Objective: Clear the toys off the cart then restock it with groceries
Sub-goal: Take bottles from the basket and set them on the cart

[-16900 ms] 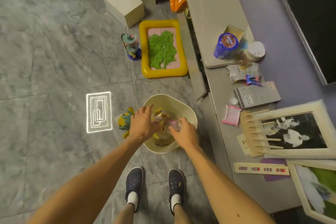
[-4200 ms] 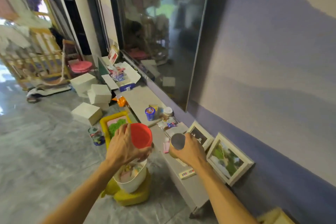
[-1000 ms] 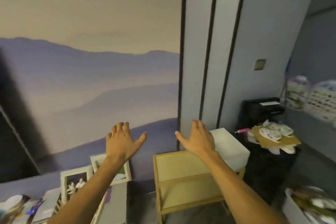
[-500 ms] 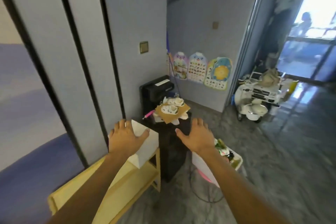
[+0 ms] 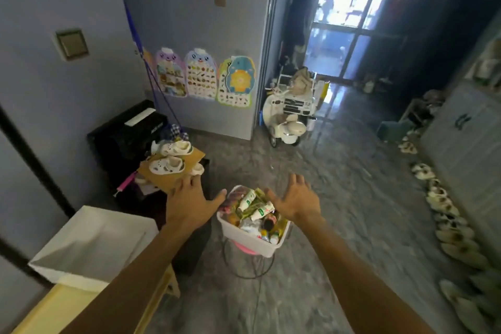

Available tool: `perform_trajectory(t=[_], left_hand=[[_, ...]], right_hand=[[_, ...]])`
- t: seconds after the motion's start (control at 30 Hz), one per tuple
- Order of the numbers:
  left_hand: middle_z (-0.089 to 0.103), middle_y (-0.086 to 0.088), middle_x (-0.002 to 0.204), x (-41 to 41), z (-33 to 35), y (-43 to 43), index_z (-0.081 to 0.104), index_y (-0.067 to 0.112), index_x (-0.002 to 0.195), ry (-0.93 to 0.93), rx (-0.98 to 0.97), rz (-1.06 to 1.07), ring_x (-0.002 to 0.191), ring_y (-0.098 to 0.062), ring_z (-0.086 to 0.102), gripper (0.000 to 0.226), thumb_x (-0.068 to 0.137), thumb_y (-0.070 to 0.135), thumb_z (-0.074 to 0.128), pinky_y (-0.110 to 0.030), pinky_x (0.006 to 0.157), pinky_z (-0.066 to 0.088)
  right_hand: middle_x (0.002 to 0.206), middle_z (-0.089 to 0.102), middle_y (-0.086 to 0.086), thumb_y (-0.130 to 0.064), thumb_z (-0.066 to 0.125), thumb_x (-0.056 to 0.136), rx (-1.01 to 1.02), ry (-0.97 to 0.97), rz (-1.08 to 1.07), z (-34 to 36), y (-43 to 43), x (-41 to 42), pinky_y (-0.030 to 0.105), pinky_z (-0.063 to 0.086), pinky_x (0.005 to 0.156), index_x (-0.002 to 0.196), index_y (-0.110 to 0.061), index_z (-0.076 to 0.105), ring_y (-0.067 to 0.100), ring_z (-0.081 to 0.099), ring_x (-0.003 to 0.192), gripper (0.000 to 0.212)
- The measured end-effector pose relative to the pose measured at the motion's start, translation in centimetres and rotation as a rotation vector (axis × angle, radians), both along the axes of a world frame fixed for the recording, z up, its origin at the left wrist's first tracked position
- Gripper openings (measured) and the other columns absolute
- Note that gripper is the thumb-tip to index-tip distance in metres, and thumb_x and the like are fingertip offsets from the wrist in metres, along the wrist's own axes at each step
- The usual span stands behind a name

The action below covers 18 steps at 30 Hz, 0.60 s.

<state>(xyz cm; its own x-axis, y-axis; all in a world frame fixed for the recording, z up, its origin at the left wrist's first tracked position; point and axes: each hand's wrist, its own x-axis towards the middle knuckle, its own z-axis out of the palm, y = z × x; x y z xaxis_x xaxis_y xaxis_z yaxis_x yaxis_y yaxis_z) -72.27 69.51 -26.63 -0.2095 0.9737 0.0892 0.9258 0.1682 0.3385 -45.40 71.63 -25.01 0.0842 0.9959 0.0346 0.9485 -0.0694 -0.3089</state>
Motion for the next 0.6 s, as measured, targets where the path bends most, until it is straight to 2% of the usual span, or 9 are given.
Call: perform_trajectory(t=[0.1, 0.2, 0.33, 0.43, 0.53, 0.6], left_hand=[[0.030, -0.013, 0.171, 2.2, -1.0, 3.1, 0.029, 0.015, 0.165, 0.024, -0.066, -0.074, 0.156, -0.036, 0.030, 0.110, 0.087, 0.091, 0.040, -0.053, 0.125, 0.029], [0.036, -0.013, 0.168, 4.3, -2.6, 6.9, 0.037, 0.013, 0.162, 0.061, -0.107, -0.125, 0.155, -0.034, 0.034, 0.105, 0.089, 0.089, 0.042, -0.051, 0.123, 0.032], [0.052, -0.010, 0.154, 7.0, -5.9, 12.6, 0.052, 0.013, 0.149, 0.096, -0.110, -0.137, 0.141, -0.032, 0.049, 0.096, 0.088, 0.087, 0.045, -0.049, 0.111, 0.042], [0.057, -0.009, 0.147, 9.0, -8.9, 17.3, 0.057, 0.014, 0.143, 0.115, -0.148, -0.122, 0.135, -0.031, 0.054, 0.098, 0.084, 0.092, 0.041, -0.048, 0.106, 0.045], [0.056, -0.008, 0.149, 10.8, -11.8, 21.5, 0.056, 0.015, 0.145, 0.115, -0.212, -0.083, 0.138, -0.030, 0.052, 0.102, 0.083, 0.094, 0.036, -0.048, 0.108, 0.043], [0.057, -0.008, 0.146, 11.8, -13.8, 23.7, 0.058, 0.015, 0.144, 0.118, -0.256, -0.061, 0.136, -0.031, 0.053, 0.109, 0.078, 0.096, 0.026, -0.048, 0.108, 0.043]], right_hand=[[0.161, 0.044, 0.011, -0.094, 0.038, 0.082, -0.033, 0.029, -0.065, -2.0, 2.2, 1.6, 0.053, 0.047, 0.111, 0.155, -0.016, 0.038, 0.038, 0.045, 0.144, 0.107], [0.163, 0.041, 0.011, -0.094, 0.037, 0.081, -0.084, 0.036, -0.088, -4.2, 5.2, 3.4, 0.053, 0.046, 0.113, 0.156, -0.017, 0.037, 0.038, 0.043, 0.145, 0.107], [0.157, 0.044, 0.007, -0.093, 0.036, 0.083, -0.153, 0.045, -0.071, -7.9, 10.7, 5.7, 0.053, 0.051, 0.105, 0.150, -0.019, 0.039, 0.036, 0.048, 0.140, 0.100], [0.159, 0.044, 0.009, -0.091, 0.037, 0.086, -0.208, 0.040, -0.028, -11.2, 16.0, 7.2, 0.052, 0.050, 0.106, 0.156, -0.016, 0.036, 0.035, 0.048, 0.141, 0.103], [0.150, 0.054, 0.008, -0.091, 0.037, 0.084, -0.245, 0.023, 0.029, -14.9, 21.3, 8.2, 0.050, 0.051, 0.104, 0.149, -0.017, 0.044, 0.034, 0.054, 0.134, 0.099], [0.147, 0.056, 0.006, -0.091, 0.039, 0.082, -0.285, 0.012, 0.080, -17.2, 24.1, 8.6, 0.049, 0.053, 0.101, 0.145, -0.019, 0.048, 0.033, 0.056, 0.132, 0.096]])
